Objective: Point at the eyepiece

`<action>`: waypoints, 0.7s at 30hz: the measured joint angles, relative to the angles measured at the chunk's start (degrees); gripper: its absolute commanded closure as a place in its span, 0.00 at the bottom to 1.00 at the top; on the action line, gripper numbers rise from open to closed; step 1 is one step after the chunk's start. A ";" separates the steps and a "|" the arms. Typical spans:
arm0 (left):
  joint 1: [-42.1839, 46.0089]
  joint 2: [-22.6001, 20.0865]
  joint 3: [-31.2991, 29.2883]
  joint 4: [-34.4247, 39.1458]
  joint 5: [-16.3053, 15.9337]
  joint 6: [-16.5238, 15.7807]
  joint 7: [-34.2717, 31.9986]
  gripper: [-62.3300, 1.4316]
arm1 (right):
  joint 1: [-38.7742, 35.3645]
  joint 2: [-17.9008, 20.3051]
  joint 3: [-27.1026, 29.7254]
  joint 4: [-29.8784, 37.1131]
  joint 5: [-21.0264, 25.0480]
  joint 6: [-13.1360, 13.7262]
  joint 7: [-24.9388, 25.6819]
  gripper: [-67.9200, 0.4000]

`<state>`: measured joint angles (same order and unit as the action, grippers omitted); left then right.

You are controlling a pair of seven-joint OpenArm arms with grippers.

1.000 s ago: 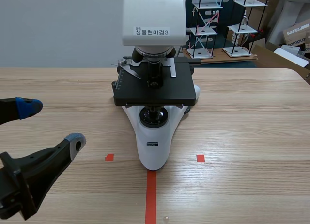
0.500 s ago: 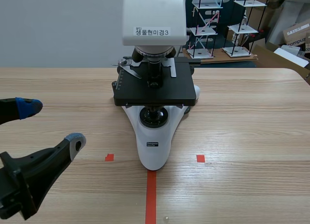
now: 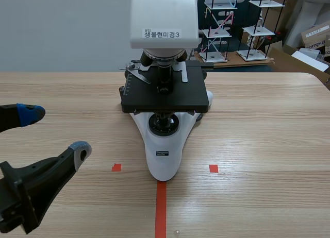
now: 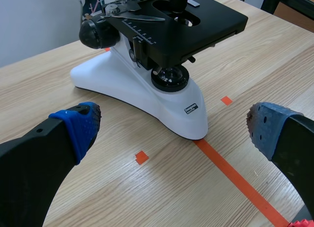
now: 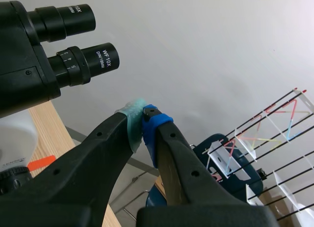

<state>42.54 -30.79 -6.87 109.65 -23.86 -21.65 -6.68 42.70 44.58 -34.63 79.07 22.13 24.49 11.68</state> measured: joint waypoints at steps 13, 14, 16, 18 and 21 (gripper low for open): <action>0.00 0.00 0.00 0.00 0.00 0.00 0.00 0.00 | 1.27 -2.25 0.00 -1.14 0.02 1.07 0.02 0.98; 0.00 0.00 0.00 0.00 0.00 0.00 0.00 0.00 | 1.42 -2.36 0.00 -1.14 0.00 1.07 0.02 0.98; 0.00 0.00 0.00 0.00 0.00 0.00 0.00 0.00 | 1.42 -2.38 0.00 -1.14 0.00 1.09 0.02 0.98; 0.00 0.00 0.00 0.00 0.00 0.00 0.00 0.00 | 1.42 -2.38 0.00 -1.14 0.00 1.14 -0.02 0.98; 0.00 0.00 0.00 0.00 0.00 0.00 0.00 0.00 | 1.42 -2.38 0.00 -1.14 0.00 1.40 0.00 0.98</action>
<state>42.54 -30.79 -6.87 109.65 -23.86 -21.65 -6.68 44.12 42.19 -34.63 77.93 22.13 25.89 11.68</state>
